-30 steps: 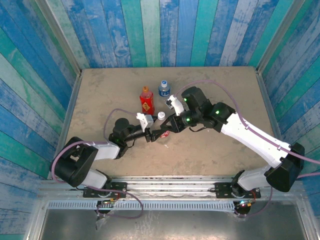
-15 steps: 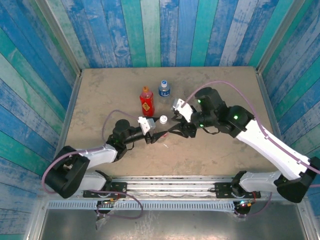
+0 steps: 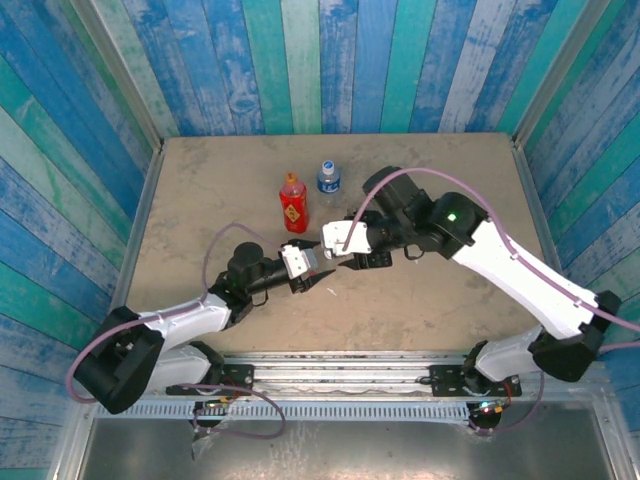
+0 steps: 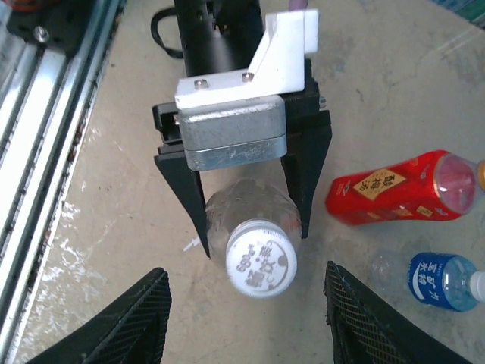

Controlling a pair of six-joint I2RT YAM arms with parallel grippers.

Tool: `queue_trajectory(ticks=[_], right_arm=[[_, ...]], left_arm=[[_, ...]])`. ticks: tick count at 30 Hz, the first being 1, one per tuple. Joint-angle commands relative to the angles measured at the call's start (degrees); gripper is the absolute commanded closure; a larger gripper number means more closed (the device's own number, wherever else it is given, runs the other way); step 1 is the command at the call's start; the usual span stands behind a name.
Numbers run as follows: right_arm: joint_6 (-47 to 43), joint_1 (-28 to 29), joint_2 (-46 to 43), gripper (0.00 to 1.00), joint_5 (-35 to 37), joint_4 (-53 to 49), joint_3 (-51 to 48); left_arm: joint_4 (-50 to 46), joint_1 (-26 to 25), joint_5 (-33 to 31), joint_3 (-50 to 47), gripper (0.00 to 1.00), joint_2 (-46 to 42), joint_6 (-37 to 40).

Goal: Screw on the bottle caps

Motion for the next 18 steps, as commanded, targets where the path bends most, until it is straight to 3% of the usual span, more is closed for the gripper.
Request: queue_trajectory(ticks=[1,10,18], right_arm=[[-4.3,0.5,1.7,0.44,1.7,-3.1,1.7],[-3.9,0.5,5.5,0.55,2.5,-3.1,3.0],[-0.3,0.5,6.0,0.74,5.1,-2.2,3.1]], left_arm=[[-0.6,-0.3,-0.4,-0.5,0.33,-2.1,1.1],[-0.7,-0.3,-0.2,-0.5,0.32,-2.1,1.1],[-0.2,-0.3,-1.8,-0.4,0.32,-2.0,0.8]])
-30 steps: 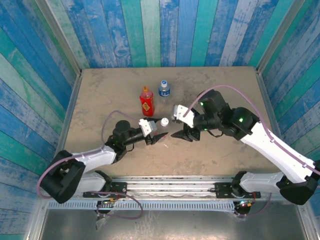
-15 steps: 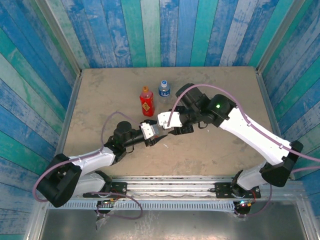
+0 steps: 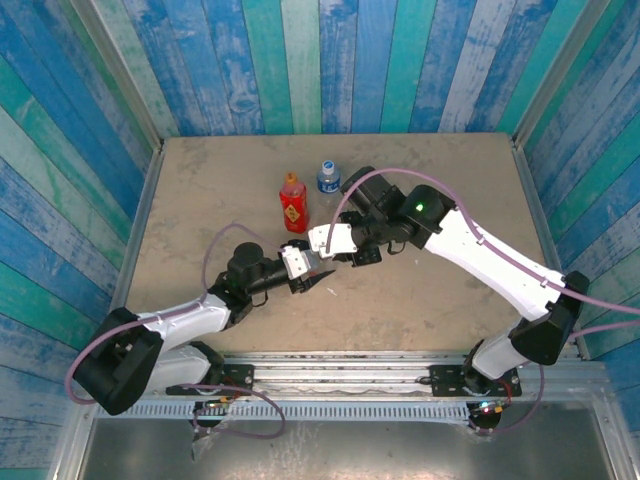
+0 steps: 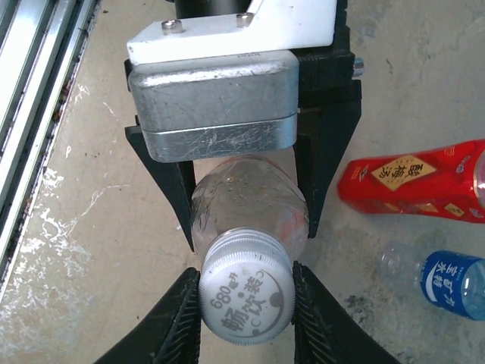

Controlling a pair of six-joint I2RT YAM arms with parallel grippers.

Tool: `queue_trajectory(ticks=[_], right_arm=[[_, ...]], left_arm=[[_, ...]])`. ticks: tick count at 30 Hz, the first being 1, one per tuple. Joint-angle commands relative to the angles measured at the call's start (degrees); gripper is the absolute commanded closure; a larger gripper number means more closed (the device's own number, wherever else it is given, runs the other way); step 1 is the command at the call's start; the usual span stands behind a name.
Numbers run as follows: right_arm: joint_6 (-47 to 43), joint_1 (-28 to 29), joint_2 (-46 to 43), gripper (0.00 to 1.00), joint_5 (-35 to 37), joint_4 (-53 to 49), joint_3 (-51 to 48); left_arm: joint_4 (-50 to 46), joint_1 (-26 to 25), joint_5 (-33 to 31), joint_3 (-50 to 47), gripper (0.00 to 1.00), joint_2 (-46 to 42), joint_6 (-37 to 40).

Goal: Screw on the bottle caps

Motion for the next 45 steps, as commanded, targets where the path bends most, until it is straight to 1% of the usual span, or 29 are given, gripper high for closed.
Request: queue_trajectory(ticks=[1,3,6,7,8,9,10,11,12,13,14,15,16,18,20,21,22,25,26,29,32,36,38,40,43,45], right_arm=[[4.2,0.2,0.0,0.76,2.3,-0.1,0.7],[9.4,0.3,-1.2,0.81,3.5,2.3,-0.7],[20.8,0.2,-4.2,0.82,7.8,9.1,-5.7],[26.9,0.3,-5.5,0.81,11.1,12.4,-8.1],[33.2,0.2,-6.7,0.82,14.5,15.2,-10.1],[37.6,0.3,-7.7,0.82,16.7,16.8,-11.9],[43.3,0.3,-8.8,0.82,19.7,18.7,-13.8],[51.3,0.2,-9.8,0.87,23.1,20.5,-15.5],[58.3,0.2,-10.5,0.89,25.5,21.1,-16.5],[67.7,0.0,-11.0,0.91,27.6,20.8,-17.3],[77.6,-0.3,-11.2,0.93,28.8,19.7,-18.1],[83.5,-0.6,-11.1,0.93,28.2,18.5,-18.4],[87.4,-0.7,-10.8,0.93,26.4,17.6,-18.5],[90.7,-0.6,-10.0,0.88,24.0,15.9,-17.8],[88.6,-0.7,-9.7,0.83,23.3,14.5,-16.4],[86.3,-0.7,-9.8,0.80,23.1,14.3,-15.9],[81.7,-0.7,-10.1,0.76,22.9,14.6,-15.6],[64.3,-0.8,-12.0,0.59,21.7,15.2,-15.0],[57.7,-1.0,-12.8,0.53,20.1,15.2,-14.7],[39.3,-1.1,-15.3,0.43,16.1,15.0,-14.8],[23.8,-2.0,-17.1,0.39,12.7,14.9,-15.6],[7.9,-3.7,-15.8,0.38,7.7,11.2,-13.3],[2.1,-4.0,-13.8,0.42,5.4,7.7,-11.0],[-0.3,-4.4,-11.4,0.45,4.7,4.0,-8.3],[-0.5,-4.7,-7.6,0.50,5.3,0.3,-4.5],[-0.6,-4.6,-6.1,0.51,5.1,-0.8,-3.5]], left_arm=[[1.1,-0.2,-1.9,-0.3,0.32,-1.6,0.5],[2.5,-0.2,-3.5,0.0,0.32,-0.7,0.2],[3.1,-0.2,-5.7,2.6,0.32,1.5,0.3],[3.7,-0.2,-6.0,3.8,0.32,2.5,0.2],[4.4,-0.2,-6.2,4.9,0.33,3.5,0.2],[4.7,-0.2,-6.3,6.0,0.33,4.0,0.0],[5.1,-0.2,-6.4,7.3,0.33,6.2,-0.1],[5.4,-0.2,-6.4,8.5,0.33,7.2,-0.2],[5.5,-0.4,-6.4,9.6,0.33,8.3,0.0],[5.4,-0.6,-6.4,10.7,0.33,9.3,0.5],[5.1,-1.0,-6.4,11.8,0.33,10.4,1.3],[4.5,-1.4,-6.5,12.6,0.33,11.3,2.2],[4.0,-1.7,-6.4,13.1,0.33,12.0,3.0],[4.0,-2.0,-6.5,13.5,0.33,13.1,3.7],[3.8,-2.0,-6.5,13.3,0.33,13.4,4.1],[3.4,-2.0,-6.4,13.3,0.33,13.4,4.4],[3.2,-2.0,-6.4,13.0,0.32,13.2,4.7],[1.8,-2.0,-6.5,12.9,0.32,13.2,6.1],[1.2,-2.0,-6.5,12.8,0.32,13.1,6.7],[0.7,-2.0,-6.4,12.3,0.32,12.6,7.9],[0.4,-2.0,-5.5,11.8,0.32,12.0,8.8],[-0.1,-2.0,-4.2,11.1,0.32,11.5,9.6],[-0.3,-2.0,-4.2,10.8,0.32,11.3,10.0],[-0.7,-2.0,-4.2,10.7,0.32,11.3,10.3],[-1.0,-2.0,-4.0,10.8,0.32,11.2,10.8],[-1.2,-2.0,-4.0,10.8,0.32,11.3,10.9]])
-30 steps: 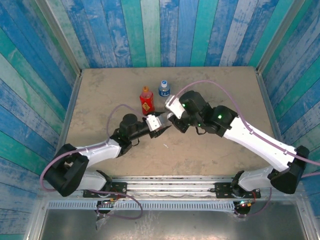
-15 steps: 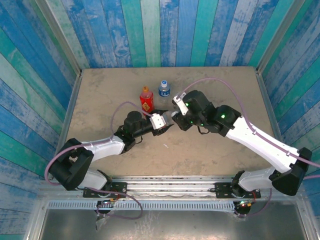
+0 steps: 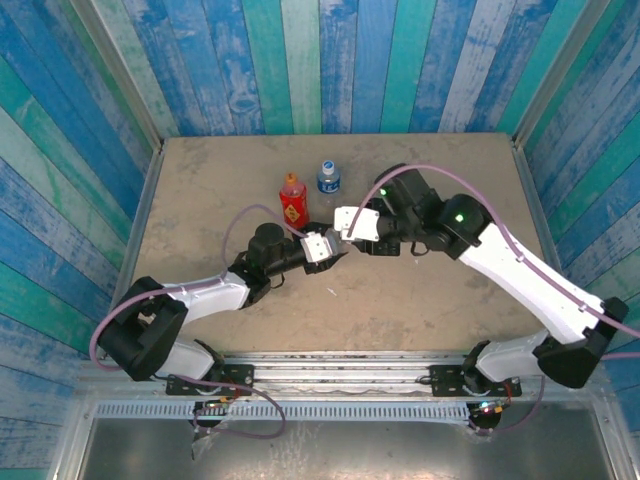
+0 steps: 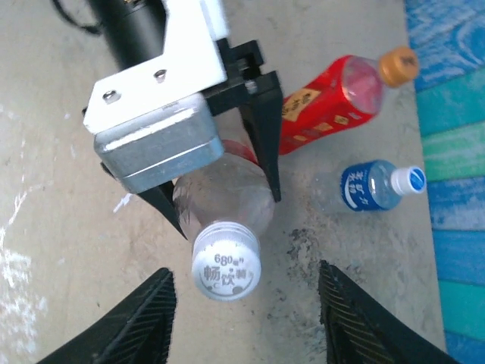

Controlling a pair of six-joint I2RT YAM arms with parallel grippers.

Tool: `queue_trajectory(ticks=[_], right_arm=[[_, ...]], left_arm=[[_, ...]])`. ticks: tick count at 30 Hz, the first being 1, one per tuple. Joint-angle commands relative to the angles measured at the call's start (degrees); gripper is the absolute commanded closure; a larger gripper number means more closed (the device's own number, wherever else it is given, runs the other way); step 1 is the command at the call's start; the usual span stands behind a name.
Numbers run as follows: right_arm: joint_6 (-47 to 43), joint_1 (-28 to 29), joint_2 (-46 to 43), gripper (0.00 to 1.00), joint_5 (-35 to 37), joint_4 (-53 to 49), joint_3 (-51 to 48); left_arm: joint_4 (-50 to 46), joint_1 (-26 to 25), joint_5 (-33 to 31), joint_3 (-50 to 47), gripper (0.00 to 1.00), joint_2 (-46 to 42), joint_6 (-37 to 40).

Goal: Screw on the bottle caps

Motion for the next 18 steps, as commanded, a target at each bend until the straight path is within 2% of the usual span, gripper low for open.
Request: queue_trajectory(ticks=[1,6,13,16,18], right_arm=[[-4.9,-0.4,2.3,0.52,-2.1,-6.3,2.0],[-5.3,-0.5,3.2,0.52,-1.5,-6.6,1.9],[-4.6,-1.1,4.6,0.66,1.0,-6.7,1.6],[-4.4,-1.2,4.9,0.66,1.4,-6.6,1.7],[-4.4,-1.3,4.7,0.62,2.0,-6.1,1.5]], left_arm=[[-0.1,-0.2,0.9,-0.6,0.32,-1.0,1.3],[-0.3,-0.3,1.1,-0.6,0.32,-1.0,1.4],[-0.5,-0.2,1.5,-0.2,0.32,-0.9,1.2],[-0.7,-0.2,1.7,-0.1,0.32,-1.0,1.1],[-0.7,-0.2,1.8,-0.1,0.32,-1.1,1.1]])
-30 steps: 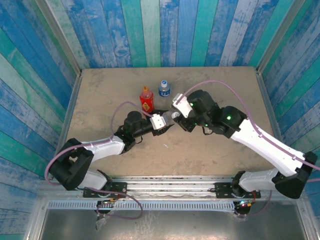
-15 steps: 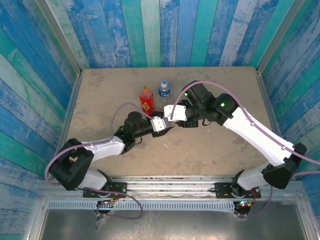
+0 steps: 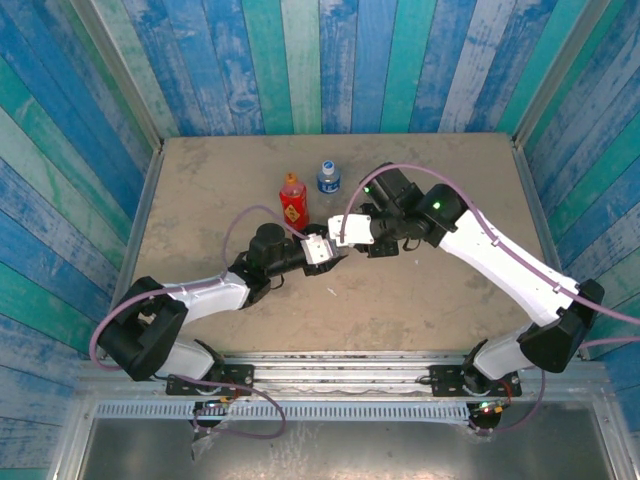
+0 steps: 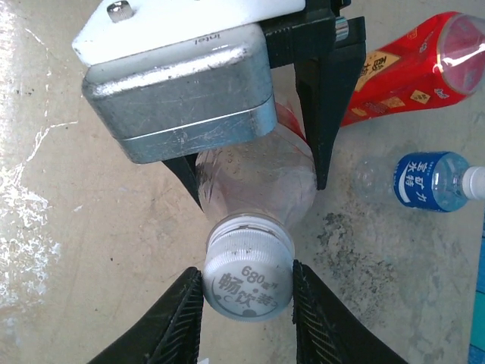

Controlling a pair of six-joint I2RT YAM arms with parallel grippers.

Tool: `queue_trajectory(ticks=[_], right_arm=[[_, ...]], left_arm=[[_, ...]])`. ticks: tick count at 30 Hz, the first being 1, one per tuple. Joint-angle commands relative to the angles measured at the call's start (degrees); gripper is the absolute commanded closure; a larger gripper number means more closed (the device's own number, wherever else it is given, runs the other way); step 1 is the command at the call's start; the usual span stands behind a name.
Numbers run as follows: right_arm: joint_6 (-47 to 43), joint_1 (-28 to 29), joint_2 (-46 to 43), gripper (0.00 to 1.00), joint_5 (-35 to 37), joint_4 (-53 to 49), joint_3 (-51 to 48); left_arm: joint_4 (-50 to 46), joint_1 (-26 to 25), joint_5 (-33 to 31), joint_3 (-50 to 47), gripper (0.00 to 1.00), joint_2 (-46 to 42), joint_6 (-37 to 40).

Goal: Screw on the bottle caps

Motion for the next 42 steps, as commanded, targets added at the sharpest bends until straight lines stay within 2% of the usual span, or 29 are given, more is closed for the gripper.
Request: queue_trajectory(ticks=[1,7,8,9,11,14,15,18,19,21,22,24,26,28,31,33,36,38,40,42], right_arm=[[-0.1,-0.3,0.5,0.62,1.7,-1.0,0.4],[3.3,-0.3,0.3,0.73,1.2,0.0,0.3],[4.8,-0.3,0.2,0.78,1.3,0.6,0.2],[8.5,-0.5,-0.1,0.84,1.7,1.8,-0.1],[15.9,-0.9,-0.4,0.91,1.0,4.2,-0.6],[28.7,-1.4,-2.5,0.92,-0.5,9.5,-3.8],[35.4,-1.4,-3.6,0.93,0.4,12.0,-5.4],[60.0,-1.4,-5.7,0.94,2.5,17.8,-9.4],[69.8,-1.5,-6.3,0.96,2.2,18.4,-10.4],[83.9,-1.6,-7.0,0.97,-0.7,19.5,-12.6],[88.2,-1.6,-7.6,0.97,-3.5,21.2,-14.1],[90.9,-1.6,-8.3,0.91,-6.2,22.6,-15.8],[88.8,-2.1,-8.9,0.85,-5.0,21.0,-15.7],[82.6,-2.8,-9.9,0.75,-4.9,19.8,-15.7],[64.0,-3.0,-11.7,0.57,-7.2,17.8,-15.9],[46.6,-3.1,-12.6,0.49,-8.0,14.2,-15.2],[28.7,-3.0,-13.5,0.45,-8.0,10.0,-13.6],[17.0,-2.9,-13.9,0.43,-11.0,7.9,-12.9],[10.3,-2.9,-14.1,0.43,-12.6,7.5,-12.7],[4.9,-2.9,-12.8,0.45,-11.2,6.6,-11.1]], left_arm=[[0.7,-0.2,1.2,-0.1,0.32,-1.1,0.2],[0.7,-0.2,1.2,0.0,0.32,-1.0,0.0],[0.8,-0.2,1.1,0.0,0.32,-1.0,-0.1],[0.7,-0.2,1.1,0.0,0.32,-1.0,-0.1],[0.7,-0.2,1.0,0.0,0.32,-1.0,-0.2],[1.0,-0.2,0.7,0.0,0.32,-0.9,-0.1],[1.0,-0.2,0.7,0.0,0.32,-0.9,-0.1],[0.9,-0.2,0.8,0.0,0.32,-0.7,-0.1],[0.8,-0.2,0.8,0.0,0.32,-0.7,-0.1],[0.7,-0.1,0.9,0.0,0.32,-0.6,-0.1],[0.8,-0.2,1.0,0.0,0.32,-0.6,-0.1],[0.6,-0.2,1.2,0.2,0.32,-0.3,0.0],[0.6,-0.2,1.4,0.2,0.32,-0.2,-0.1],[0.7,-0.2,1.4,0.1,0.32,-0.3,-0.2],[1.3,-0.2,1.4,-0.3,0.31,-0.5,-0.5],[2.0,-0.2,2.1,-0.5,0.31,-0.2,-0.9],[1.8,-0.2,2.8,-0.3,0.31,-0.1,-1.0],[2.4,-0.2,2.9,-0.7,0.31,-0.3,-1.1],[2.7,-0.2,3.2,-0.8,0.31,-0.3,-1.2],[2.7,-0.1,3.5,-0.8,0.31,-0.3,-1.2]])
